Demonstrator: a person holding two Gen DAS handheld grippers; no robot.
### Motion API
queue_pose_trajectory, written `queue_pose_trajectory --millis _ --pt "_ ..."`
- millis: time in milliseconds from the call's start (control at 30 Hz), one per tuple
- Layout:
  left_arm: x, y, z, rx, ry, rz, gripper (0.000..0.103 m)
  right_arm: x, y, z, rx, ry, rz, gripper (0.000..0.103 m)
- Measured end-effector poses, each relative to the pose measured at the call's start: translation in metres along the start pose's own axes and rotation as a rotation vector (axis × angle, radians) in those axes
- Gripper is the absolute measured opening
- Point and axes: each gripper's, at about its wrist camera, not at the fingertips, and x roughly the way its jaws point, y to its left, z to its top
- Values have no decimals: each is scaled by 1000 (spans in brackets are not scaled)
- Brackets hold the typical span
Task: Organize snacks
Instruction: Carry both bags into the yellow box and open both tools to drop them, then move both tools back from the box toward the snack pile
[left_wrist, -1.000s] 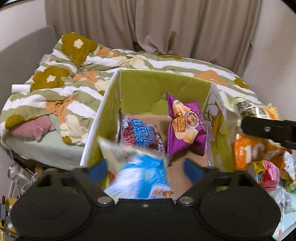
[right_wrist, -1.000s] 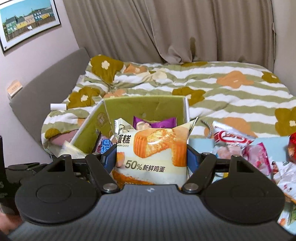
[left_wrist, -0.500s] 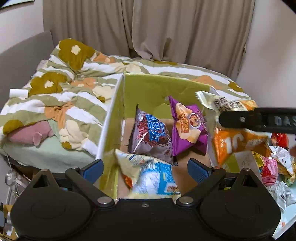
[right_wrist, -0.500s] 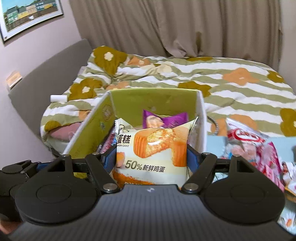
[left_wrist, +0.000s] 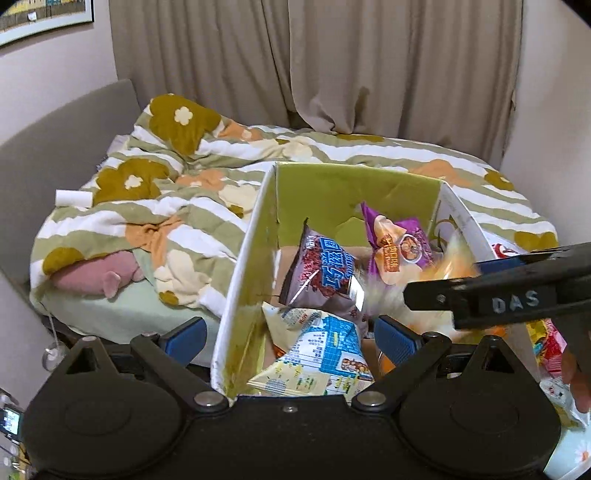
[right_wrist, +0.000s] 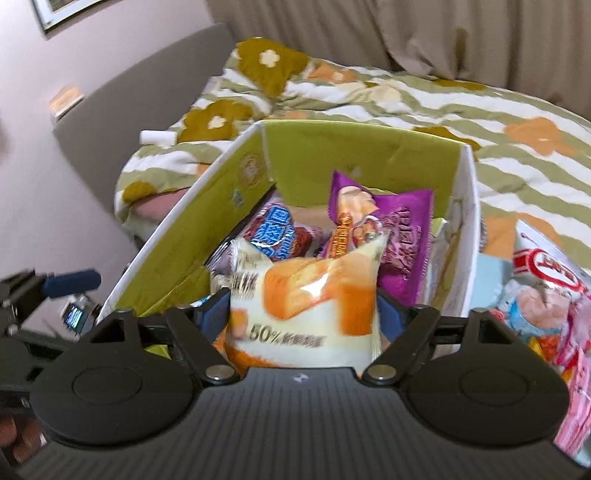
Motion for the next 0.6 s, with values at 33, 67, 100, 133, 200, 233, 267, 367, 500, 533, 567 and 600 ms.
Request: queue_pose_trajectory --millis 33,67,100,133,200,233,267,367,500,533,567,600 --pt "-1 -1 0 2 -3 10 99 -1 -1 -2 -9 -12 4 103" --pt "-1 -1 -1 4 -3 13 99 -2 -3 -4 -15 -25 4 103" --pt "0 -1 -1 3 -2 14 99 -2 -5 -5 -19 -37 3 103" --pt "0 -1 -2 -1 1 13 99 -3 -7 -7 -17 -46 3 103" --pt "1 0 -4 -13 7 7 99 -3 -9 -10 -13 -54 4 103" --pt "1 0 -5 -20 9 3 99 -3 -10 -12 -14 -62 2 103" --pt "1 0 -5 -24 10 2 99 -5 -11 -13 -16 -72 -1 103" --pt "-1 0 -7 -27 7 2 99 -10 -9 -16 -32 -111 -1 103" --pt "-7 1 -7 -25 -5 10 99 -18 -6 -16 -33 -107 -6 103" --pt "-10 1 -7 -24 -8 13 99 -20 -5 -16 -29 -102 -3 103" --pt "-12 0 -8 -21 -11 11 99 -23 -4 -17 -27 -102 -6 103" --pt "-15 1 -8 -19 -15 7 99 -28 -3 -18 -29 -108 -19 103"
